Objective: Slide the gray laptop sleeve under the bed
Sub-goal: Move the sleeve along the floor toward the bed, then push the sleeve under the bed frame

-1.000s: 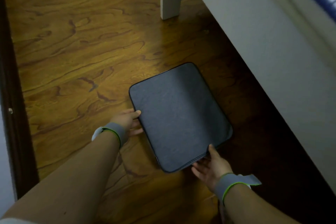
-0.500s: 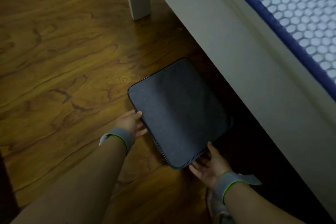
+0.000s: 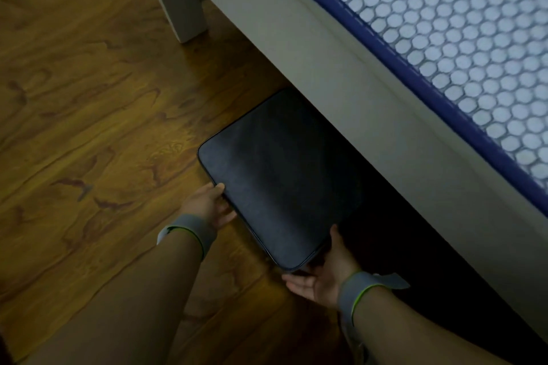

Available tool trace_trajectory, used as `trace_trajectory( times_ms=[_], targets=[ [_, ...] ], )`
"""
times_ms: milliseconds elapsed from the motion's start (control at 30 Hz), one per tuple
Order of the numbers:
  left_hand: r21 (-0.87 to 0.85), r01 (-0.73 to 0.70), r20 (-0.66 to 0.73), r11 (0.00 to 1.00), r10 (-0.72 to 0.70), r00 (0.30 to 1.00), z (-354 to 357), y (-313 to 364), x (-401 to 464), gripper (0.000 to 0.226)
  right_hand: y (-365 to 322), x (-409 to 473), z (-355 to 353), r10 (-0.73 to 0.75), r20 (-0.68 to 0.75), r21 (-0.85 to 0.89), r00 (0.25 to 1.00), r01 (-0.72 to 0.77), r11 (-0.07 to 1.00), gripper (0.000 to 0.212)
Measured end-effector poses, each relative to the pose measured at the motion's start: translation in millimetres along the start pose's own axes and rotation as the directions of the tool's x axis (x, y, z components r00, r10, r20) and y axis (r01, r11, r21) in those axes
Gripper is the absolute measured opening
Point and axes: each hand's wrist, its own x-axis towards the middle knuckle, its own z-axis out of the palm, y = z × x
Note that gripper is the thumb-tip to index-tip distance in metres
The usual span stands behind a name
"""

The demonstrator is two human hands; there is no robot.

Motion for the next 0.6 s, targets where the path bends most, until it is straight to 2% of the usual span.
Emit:
trace_trajectory(
  times_ms=[100, 233, 433, 600],
  targets=[
    [0.034, 0.01, 0.039, 0.999, -0.012, 0.999, 4, 3, 4, 0.049, 3, 2, 6, 0.025, -0.004, 0.067, 1.0, -0.025, 0.997, 0.108],
    [0.11, 0.05, 0.07, 0.993, -0.058, 0.996, 14, 10, 8, 0.054, 0, 2, 7, 0.01, -0.008, 0.155, 1.0, -0.009, 0.988, 0.107],
    [0.09, 0.057, 0.111, 0.994, -0.067, 0.992, 44, 20, 0, 0.031, -8, 6, -2, -0.087, 0.004, 0.215, 0.996, 0.084, 0.973, 0.095],
    [0.064, 0.068, 0.175, 0.996, -0.079, 0.981, 70, 23, -12, 0.03, -27, 5, -7, -0.163, 0.001, 0.297, 0.987, 0.155, 0.942, 0.068]
  ],
)
